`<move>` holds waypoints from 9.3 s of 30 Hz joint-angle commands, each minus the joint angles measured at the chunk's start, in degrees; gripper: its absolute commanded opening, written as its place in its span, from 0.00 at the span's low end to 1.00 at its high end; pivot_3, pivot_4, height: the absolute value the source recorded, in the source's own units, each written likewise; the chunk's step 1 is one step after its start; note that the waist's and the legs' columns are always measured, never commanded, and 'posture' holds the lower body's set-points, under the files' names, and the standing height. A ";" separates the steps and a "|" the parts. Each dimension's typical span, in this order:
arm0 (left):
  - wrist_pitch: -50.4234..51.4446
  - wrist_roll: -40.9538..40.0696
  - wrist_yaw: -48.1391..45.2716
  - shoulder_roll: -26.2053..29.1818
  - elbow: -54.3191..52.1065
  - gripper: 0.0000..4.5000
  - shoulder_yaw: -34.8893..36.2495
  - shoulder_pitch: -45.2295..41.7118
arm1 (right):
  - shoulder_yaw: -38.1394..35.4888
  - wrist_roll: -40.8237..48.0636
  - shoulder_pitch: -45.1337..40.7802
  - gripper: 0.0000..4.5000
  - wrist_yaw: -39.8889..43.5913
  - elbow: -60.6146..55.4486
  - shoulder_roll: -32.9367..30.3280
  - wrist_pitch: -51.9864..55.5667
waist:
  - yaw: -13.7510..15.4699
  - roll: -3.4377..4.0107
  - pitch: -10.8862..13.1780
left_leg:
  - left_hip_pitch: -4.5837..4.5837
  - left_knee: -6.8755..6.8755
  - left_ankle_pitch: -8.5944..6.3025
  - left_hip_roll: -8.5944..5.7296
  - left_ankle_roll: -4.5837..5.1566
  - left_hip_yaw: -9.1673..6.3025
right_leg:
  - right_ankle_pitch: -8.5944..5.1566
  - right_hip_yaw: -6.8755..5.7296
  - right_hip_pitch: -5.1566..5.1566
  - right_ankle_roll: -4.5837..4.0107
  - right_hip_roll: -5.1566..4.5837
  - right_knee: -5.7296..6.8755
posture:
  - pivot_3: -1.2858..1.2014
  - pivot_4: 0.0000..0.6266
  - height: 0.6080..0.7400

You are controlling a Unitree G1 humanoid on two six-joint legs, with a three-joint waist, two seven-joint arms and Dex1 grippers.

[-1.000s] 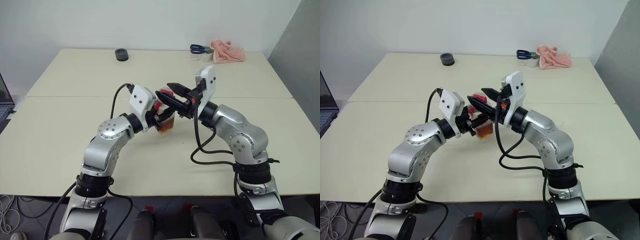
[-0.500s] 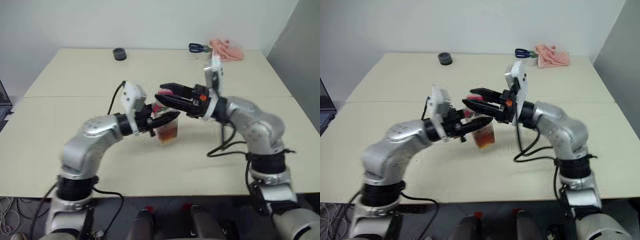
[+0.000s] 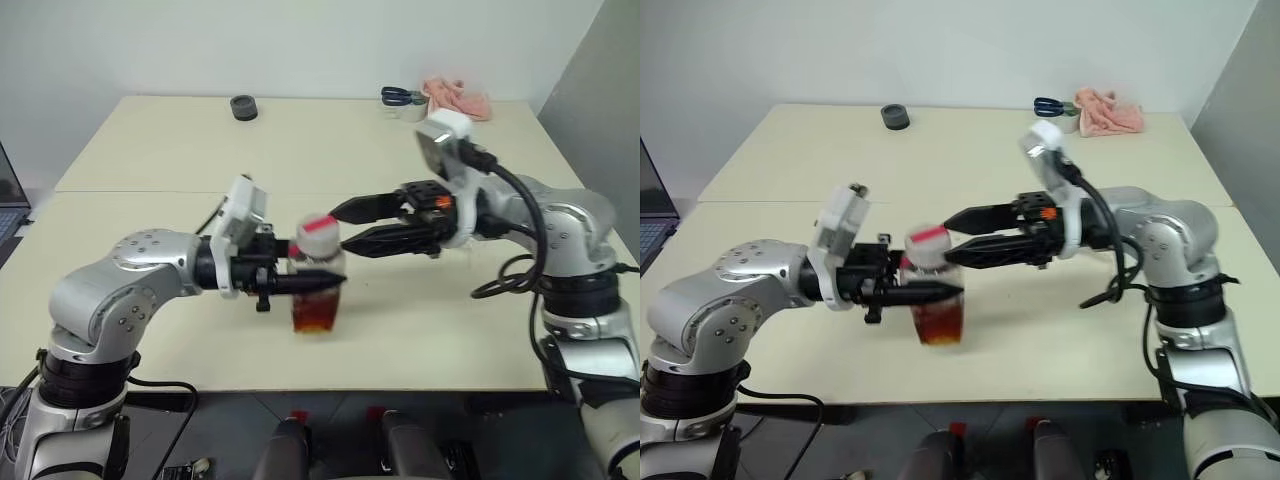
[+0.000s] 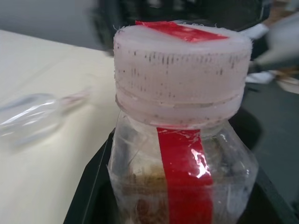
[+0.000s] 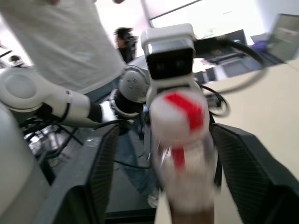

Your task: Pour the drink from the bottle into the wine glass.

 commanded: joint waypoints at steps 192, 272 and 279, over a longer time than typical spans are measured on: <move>-3.35 -2.88 15.95 -6.56 -9.60 0.40 -1.31 2.23 | -0.08 -7.19 7.42 0.99 -22.63 -17.40 10.18 -14.41 | 0.08 -0.01 0.02 | -0.01 0.03 0.04 0.00 -0.05 0.02 | 0.02 0.02 0.02 0.00 -0.01 0.02 | 0.52 0.24 1.00; -3.22 -3.36 16.08 -5.42 -11.40 0.40 -0.62 4.16 | -7.42 -4.57 3.07 0.41 -22.85 -8.85 6.91 -14.28 | 0.27 0.00 0.03 | -0.01 0.03 0.04 0.02 -0.04 0.05 | 0.03 0.04 -0.02 -0.02 0.00 0.06 | 0.52 0.24 1.00; -3.34 -3.38 17.59 -5.21 -12.53 0.40 0.84 6.44 | -10.02 -13.78 27.41 0.41 -32.99 -19.30 4.53 -18.66 | 0.37 -0.03 0.02 | -0.11 0.00 0.03 -0.07 -0.03 0.07 | 0.02 0.13 0.00 -0.01 -0.12 -0.02 | 0.52 0.24 1.00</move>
